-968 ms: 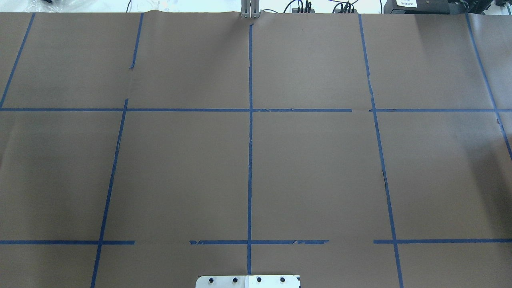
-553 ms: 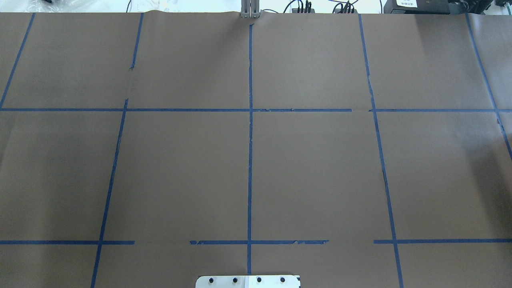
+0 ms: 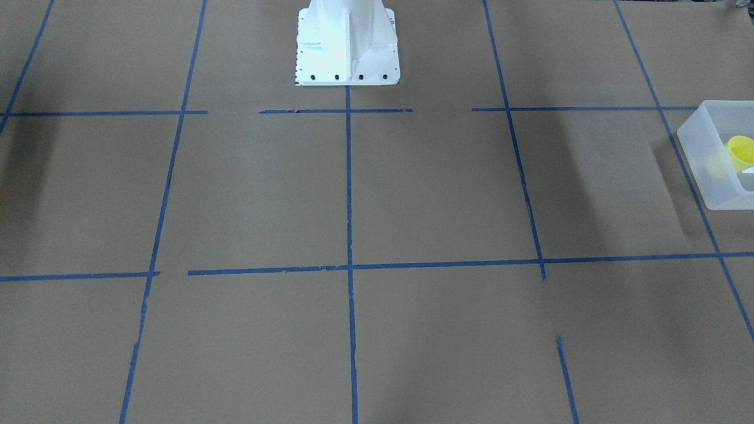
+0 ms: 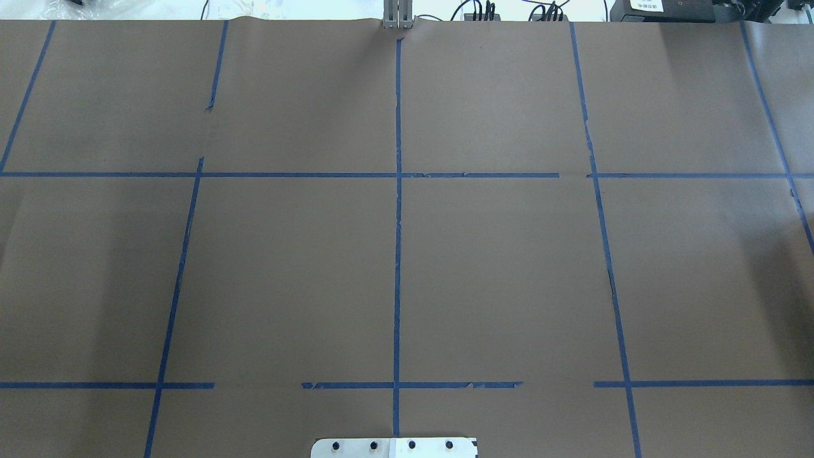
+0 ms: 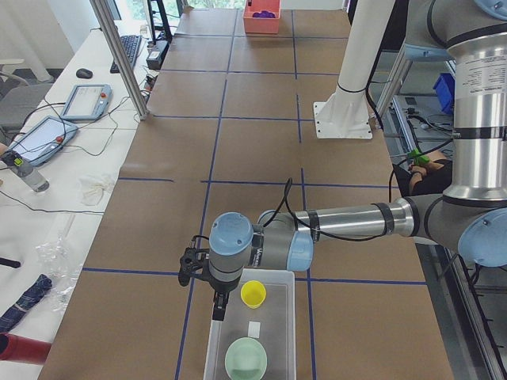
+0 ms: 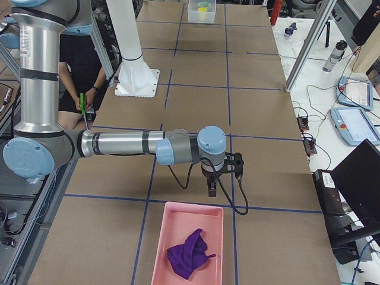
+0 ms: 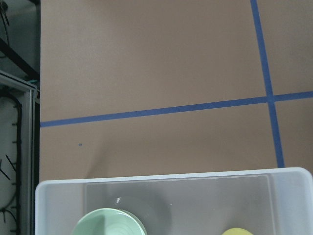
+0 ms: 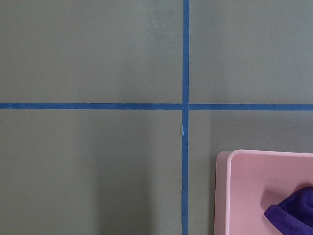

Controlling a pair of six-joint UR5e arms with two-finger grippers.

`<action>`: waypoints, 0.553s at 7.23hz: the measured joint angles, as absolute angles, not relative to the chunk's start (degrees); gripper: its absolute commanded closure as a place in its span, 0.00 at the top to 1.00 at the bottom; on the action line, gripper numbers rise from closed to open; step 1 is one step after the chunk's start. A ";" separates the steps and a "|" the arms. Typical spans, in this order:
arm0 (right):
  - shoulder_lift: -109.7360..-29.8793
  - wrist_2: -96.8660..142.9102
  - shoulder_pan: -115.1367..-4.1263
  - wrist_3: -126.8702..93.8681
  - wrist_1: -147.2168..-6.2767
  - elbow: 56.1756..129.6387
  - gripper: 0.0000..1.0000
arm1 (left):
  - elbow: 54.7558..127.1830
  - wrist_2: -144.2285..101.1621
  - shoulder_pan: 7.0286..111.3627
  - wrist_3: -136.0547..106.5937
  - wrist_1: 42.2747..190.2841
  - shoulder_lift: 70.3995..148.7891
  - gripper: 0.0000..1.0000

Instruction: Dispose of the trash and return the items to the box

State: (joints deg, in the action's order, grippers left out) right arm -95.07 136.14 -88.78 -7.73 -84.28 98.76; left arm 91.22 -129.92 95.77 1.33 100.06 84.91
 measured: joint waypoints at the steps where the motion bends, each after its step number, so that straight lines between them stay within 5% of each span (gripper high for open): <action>1: -95.12 136.14 -88.80 -7.73 -84.33 98.73 1.00 | 92.88 -130.56 95.33 0.12 97.58 85.18 1.00; 4: -95.25 136.14 -88.77 -7.68 -84.46 98.70 1.00 | 94.52 -131.24 91.73 -3.42 96.23 85.33 1.00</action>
State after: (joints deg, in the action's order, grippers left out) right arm -95.25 136.14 -88.77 -7.68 -84.46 98.70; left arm 94.52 -131.24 91.73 -3.42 96.23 85.33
